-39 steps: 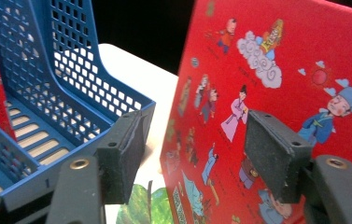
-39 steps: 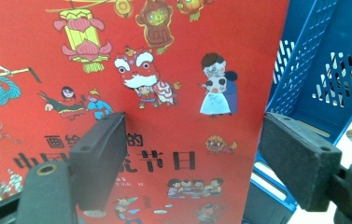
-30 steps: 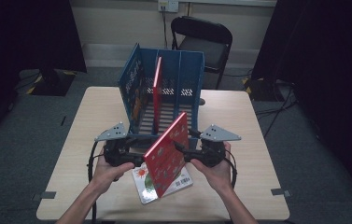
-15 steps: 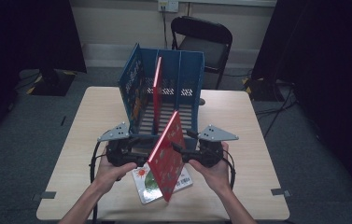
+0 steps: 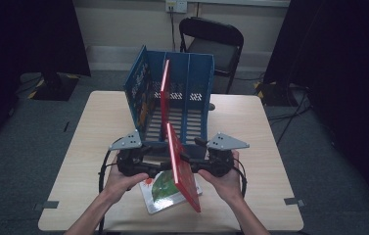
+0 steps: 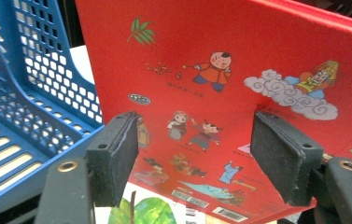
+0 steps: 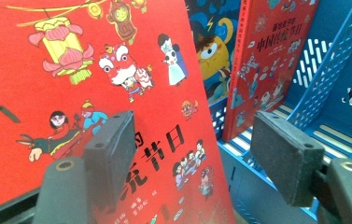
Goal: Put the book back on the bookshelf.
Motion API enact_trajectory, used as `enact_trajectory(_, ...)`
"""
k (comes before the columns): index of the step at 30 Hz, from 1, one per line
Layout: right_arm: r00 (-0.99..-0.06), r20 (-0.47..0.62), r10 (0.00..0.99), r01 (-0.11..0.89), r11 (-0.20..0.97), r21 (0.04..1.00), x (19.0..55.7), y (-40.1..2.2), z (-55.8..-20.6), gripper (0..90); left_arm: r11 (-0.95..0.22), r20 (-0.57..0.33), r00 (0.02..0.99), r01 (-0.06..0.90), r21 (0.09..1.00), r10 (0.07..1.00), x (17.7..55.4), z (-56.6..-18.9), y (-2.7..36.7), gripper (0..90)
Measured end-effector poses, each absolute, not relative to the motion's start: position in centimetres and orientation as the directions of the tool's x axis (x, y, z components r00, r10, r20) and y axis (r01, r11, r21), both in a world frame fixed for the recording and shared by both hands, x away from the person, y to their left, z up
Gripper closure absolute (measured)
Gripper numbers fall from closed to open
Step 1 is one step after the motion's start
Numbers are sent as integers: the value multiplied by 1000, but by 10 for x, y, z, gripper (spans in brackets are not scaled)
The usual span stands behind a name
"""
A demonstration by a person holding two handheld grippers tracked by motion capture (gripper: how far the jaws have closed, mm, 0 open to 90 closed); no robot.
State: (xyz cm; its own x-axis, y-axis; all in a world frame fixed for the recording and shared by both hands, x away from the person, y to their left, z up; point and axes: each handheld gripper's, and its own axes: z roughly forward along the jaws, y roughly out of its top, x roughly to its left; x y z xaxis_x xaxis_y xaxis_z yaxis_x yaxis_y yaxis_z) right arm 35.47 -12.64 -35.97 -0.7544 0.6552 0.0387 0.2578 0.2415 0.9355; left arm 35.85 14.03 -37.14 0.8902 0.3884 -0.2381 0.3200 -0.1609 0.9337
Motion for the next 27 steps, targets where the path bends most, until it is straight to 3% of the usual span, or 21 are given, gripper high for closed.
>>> enact_trajectory(10,-760,42,649,257,240,936,354,-130,-358,339,-185,-230,908,308,933,351,356,-371,128,297)
enact_trajectory(27,-771,48,635,275,265,924,347,-144,-364,357,-184,-232,903,313,932,363,355,-371,127,271)
